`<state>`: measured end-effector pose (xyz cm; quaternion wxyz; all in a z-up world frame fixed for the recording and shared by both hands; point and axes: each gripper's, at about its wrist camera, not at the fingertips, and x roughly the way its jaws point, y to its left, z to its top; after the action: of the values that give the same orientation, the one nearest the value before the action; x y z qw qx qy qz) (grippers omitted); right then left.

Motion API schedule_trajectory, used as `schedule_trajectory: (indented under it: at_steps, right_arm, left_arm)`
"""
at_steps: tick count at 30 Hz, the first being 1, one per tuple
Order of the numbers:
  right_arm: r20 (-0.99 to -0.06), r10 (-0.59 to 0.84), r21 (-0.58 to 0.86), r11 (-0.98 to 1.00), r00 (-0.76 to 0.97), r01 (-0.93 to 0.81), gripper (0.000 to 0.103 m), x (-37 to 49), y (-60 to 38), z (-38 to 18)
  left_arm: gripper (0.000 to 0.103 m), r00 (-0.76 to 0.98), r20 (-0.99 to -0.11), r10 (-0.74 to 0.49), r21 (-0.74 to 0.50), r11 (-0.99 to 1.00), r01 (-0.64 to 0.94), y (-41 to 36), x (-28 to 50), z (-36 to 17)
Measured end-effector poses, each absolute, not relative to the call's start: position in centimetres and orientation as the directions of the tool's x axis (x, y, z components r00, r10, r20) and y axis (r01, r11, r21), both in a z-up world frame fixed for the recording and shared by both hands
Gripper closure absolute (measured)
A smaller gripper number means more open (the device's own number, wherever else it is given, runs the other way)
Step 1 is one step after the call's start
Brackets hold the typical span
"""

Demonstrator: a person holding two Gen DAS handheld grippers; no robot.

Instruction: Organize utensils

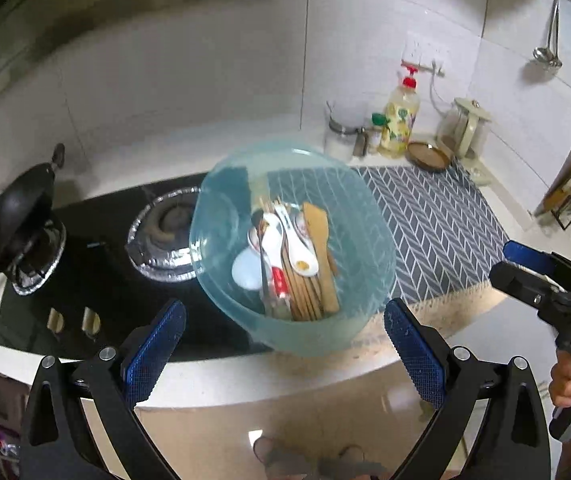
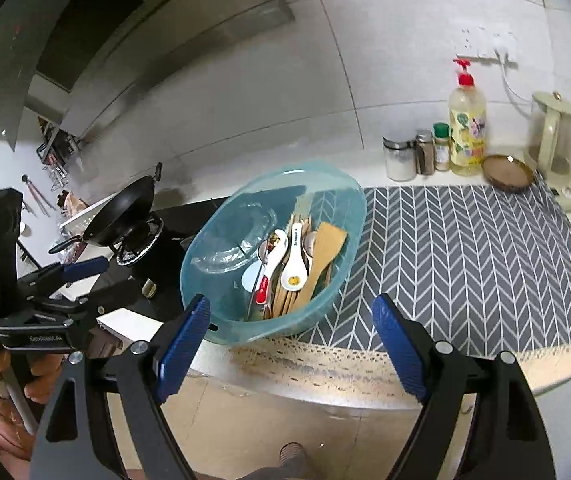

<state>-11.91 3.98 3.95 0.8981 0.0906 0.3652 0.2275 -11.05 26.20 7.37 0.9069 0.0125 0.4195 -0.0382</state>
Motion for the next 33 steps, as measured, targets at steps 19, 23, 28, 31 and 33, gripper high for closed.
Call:
schedule_trajectory:
  at_steps: [19, 23, 28, 31, 33]
  right_arm:
    - [-0.687, 0.438, 0.331, 0.899, 0.579, -0.287, 0.022, -9.0, 5.5, 1.5]
    - [-0.711, 0.431, 0.319, 0.902, 0.555, -0.292, 0.022, -8.2, 6.0, 0.9]
    - [-0.722, 0.434, 0.315, 0.9, 0.539, -0.302, 0.022, -7.6, 6.5, 0.6]
    - [-0.726, 0.433, 0.306, 0.899, 0.534, -0.312, 0.022, -7.3, 6.8, 0.6]
    - [-0.729, 0.433, 0.303, 0.898, 0.53, -0.318, 0.022, -7.1, 7.0, 0.6]
  left_arm:
    - [0.004, 0.598, -0.794, -0.111, -0.062, 0.993, 0.103, 26.8, -8.2, 5.9]
    - [0.004, 0.593, -0.799, -0.105, -0.062, 0.994, 0.092, 27.0, -7.7, 5.8]
    - [0.004, 0.593, -0.799, -0.102, -0.062, 0.994, 0.087, 27.0, -7.3, 5.8]
    - [0.004, 0.59, -0.802, -0.1, -0.061, 0.994, 0.085, 27.0, -7.0, 5.6]
    - [0.004, 0.584, -0.805, -0.099, -0.061, 0.995, 0.085, 27.1, -6.8, 5.4]
